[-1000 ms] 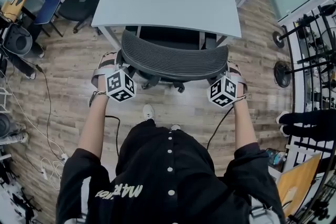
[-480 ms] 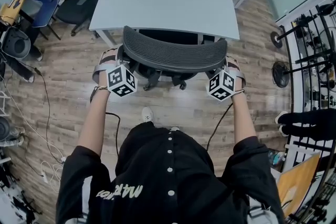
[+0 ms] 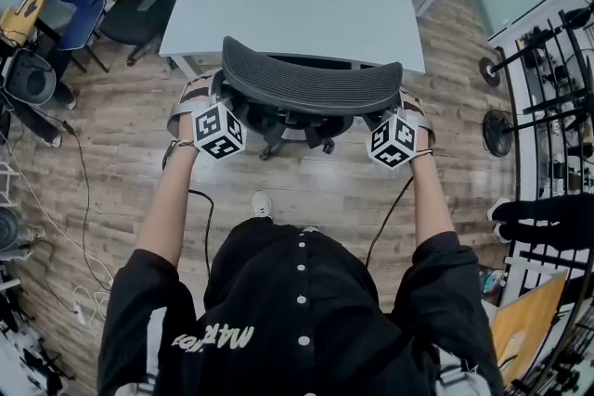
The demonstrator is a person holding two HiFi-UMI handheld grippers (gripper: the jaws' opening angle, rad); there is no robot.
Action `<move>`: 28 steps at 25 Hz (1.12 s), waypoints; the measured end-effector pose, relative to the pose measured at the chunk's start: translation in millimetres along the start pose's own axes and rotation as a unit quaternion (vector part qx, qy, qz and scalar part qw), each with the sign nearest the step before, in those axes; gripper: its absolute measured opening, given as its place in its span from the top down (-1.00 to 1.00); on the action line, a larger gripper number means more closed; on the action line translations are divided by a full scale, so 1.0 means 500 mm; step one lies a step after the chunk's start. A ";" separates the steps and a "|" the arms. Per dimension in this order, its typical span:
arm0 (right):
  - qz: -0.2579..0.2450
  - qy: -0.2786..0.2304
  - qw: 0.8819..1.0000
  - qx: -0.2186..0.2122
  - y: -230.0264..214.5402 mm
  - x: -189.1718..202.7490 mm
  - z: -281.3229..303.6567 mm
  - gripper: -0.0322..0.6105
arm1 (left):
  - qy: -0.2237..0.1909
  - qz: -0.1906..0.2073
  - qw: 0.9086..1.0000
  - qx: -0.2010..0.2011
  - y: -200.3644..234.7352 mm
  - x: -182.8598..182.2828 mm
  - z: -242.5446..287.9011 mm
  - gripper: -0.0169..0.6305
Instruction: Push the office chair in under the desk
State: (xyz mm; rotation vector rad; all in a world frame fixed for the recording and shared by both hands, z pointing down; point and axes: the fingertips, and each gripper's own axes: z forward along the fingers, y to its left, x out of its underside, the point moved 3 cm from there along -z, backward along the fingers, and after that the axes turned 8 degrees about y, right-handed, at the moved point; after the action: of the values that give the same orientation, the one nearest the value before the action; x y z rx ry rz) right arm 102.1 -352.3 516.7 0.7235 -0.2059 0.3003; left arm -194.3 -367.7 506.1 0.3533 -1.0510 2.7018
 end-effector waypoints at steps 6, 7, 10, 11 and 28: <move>-0.001 0.004 1.000 0.003 -0.017 -0.001 0.022 -0.10 | 0.003 -0.002 1.000 -0.006 0.016 -0.005 0.020 -0.07; -0.001 0.006 1.000 0.005 -0.020 -0.002 0.025 -0.10 | 0.004 -0.003 1.000 -0.007 0.018 -0.005 0.023 -0.07; -0.003 0.010 1.000 0.010 -0.029 -0.003 0.035 -0.10 | 0.004 -0.003 1.000 -0.011 0.026 -0.007 0.030 -0.07; -0.003 0.011 1.000 0.009 -0.032 -0.003 0.038 -0.10 | 0.004 -0.003 1.000 -0.011 0.028 -0.008 0.032 -0.07; 0.005 0.017 1.000 -0.016 -0.050 -0.020 0.085 -0.06 | 0.020 -0.003 1.000 -0.004 0.070 -0.001 0.069 -0.09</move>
State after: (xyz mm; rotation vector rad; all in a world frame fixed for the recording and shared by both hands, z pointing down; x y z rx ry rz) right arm 97.6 -400.8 529.8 0.6865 -0.1816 0.3173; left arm -199.3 -416.7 508.6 0.3007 -1.0489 2.6863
